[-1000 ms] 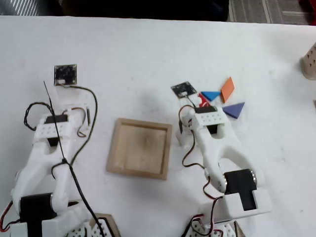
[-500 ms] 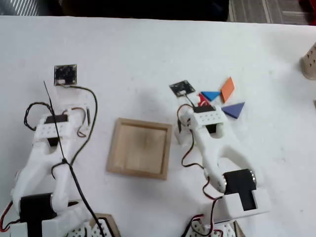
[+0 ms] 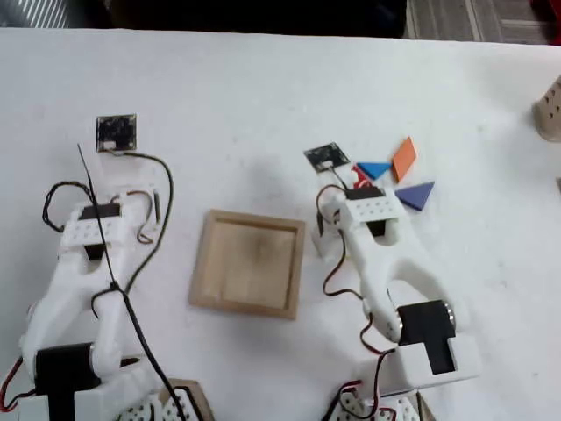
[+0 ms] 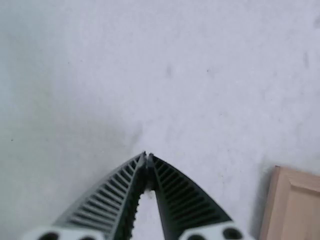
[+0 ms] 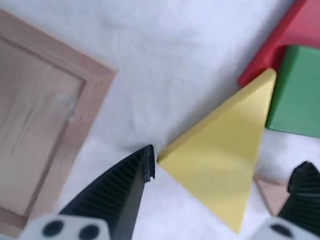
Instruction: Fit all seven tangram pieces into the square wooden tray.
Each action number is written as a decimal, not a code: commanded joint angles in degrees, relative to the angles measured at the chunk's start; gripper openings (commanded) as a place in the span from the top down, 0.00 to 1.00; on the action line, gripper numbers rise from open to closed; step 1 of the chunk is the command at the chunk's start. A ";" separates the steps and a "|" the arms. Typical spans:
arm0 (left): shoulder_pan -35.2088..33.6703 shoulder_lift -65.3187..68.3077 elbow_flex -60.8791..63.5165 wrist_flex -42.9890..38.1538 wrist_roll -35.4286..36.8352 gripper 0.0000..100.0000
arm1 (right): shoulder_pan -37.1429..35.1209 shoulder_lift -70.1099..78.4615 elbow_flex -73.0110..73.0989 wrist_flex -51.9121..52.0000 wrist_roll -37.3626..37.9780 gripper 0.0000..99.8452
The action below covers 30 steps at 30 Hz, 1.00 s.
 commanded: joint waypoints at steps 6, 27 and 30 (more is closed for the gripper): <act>-0.57 -2.77 -1.76 -1.23 -0.53 0.98 | 0.75 0.04 -1.14 0.84 2.99 0.59; -0.66 -2.77 -1.76 -1.23 -0.53 0.98 | 1.45 10.68 -11.69 8.22 0.18 0.81; -0.66 -2.77 -1.76 -1.23 -0.53 0.98 | 1.45 10.68 -11.69 8.13 -0.18 0.85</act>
